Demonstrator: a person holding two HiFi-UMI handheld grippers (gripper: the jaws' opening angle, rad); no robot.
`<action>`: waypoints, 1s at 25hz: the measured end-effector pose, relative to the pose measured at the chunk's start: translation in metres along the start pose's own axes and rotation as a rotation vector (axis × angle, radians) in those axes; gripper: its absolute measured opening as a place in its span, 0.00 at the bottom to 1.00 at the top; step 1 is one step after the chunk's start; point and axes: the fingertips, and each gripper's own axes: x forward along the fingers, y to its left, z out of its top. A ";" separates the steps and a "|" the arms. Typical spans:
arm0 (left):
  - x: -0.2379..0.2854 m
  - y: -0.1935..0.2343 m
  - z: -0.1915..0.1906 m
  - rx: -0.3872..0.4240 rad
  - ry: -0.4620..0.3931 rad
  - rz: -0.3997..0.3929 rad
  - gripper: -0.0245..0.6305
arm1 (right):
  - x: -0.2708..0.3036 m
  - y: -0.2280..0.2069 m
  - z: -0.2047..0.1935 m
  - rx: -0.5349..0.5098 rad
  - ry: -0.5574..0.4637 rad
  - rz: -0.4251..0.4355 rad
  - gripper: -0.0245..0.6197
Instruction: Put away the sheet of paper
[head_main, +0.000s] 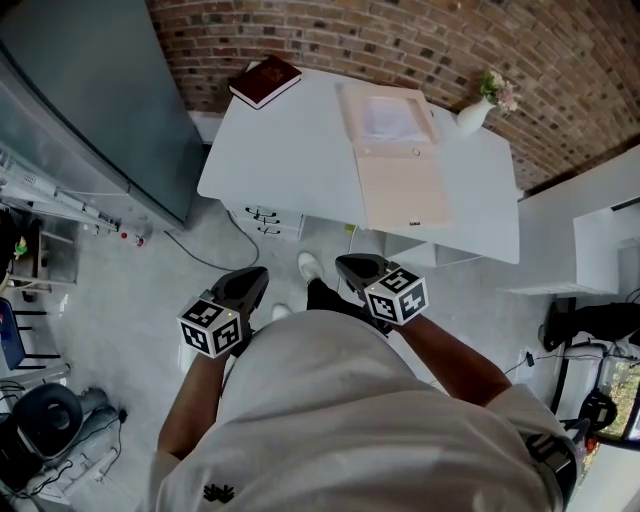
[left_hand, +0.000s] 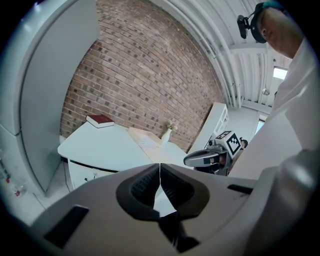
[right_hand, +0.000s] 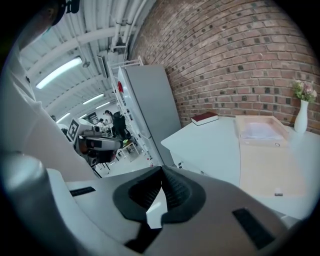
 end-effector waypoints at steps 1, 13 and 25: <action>-0.001 0.000 -0.002 0.000 0.002 0.004 0.07 | -0.001 0.002 0.000 -0.011 0.002 0.003 0.08; 0.001 -0.014 -0.035 -0.017 0.060 -0.024 0.07 | -0.024 0.022 -0.013 -0.053 0.011 -0.004 0.08; 0.051 -0.062 -0.045 -0.013 0.076 0.039 0.07 | -0.087 -0.017 -0.031 -0.124 -0.020 0.032 0.08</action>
